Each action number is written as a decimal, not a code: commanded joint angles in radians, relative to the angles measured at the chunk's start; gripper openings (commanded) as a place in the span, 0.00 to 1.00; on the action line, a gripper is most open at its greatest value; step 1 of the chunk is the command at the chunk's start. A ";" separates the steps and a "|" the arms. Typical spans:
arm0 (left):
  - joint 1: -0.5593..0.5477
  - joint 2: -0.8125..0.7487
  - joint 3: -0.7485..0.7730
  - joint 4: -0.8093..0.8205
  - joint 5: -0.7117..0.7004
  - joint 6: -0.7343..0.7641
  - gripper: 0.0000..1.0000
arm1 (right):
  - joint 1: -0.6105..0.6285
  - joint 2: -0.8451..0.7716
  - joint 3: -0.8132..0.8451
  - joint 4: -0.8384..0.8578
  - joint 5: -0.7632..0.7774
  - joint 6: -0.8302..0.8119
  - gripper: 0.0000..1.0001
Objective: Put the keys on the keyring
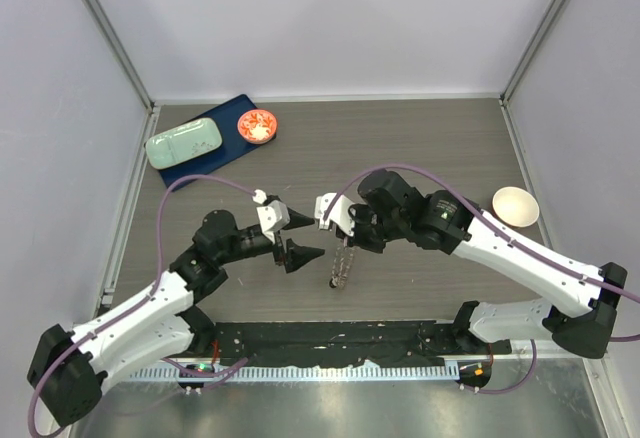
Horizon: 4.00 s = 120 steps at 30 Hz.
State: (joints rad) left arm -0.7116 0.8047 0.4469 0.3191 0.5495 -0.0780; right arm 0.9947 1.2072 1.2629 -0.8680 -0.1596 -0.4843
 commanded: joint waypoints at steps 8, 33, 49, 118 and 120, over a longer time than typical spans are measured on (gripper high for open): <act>-0.005 0.136 0.121 0.084 0.190 0.073 0.61 | 0.001 0.003 0.006 0.080 -0.046 -0.019 0.01; -0.017 0.237 0.055 0.284 0.207 -0.014 0.25 | 0.001 -0.001 -0.007 0.152 -0.066 -0.019 0.01; -0.019 0.211 0.010 0.268 0.167 -0.009 0.26 | 0.001 -0.058 -0.056 0.210 -0.052 -0.017 0.01; -0.019 0.125 -0.168 0.709 -0.042 -0.227 0.00 | -0.284 -0.298 -0.781 1.415 -0.433 0.553 0.47; -0.019 0.133 -0.160 0.712 -0.036 -0.238 0.00 | -0.286 -0.287 -0.787 1.431 -0.429 0.555 0.47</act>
State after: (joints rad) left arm -0.7292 0.9325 0.2276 0.9180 0.5003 -0.2878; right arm 0.7128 0.9035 0.4881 0.4492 -0.5682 0.0566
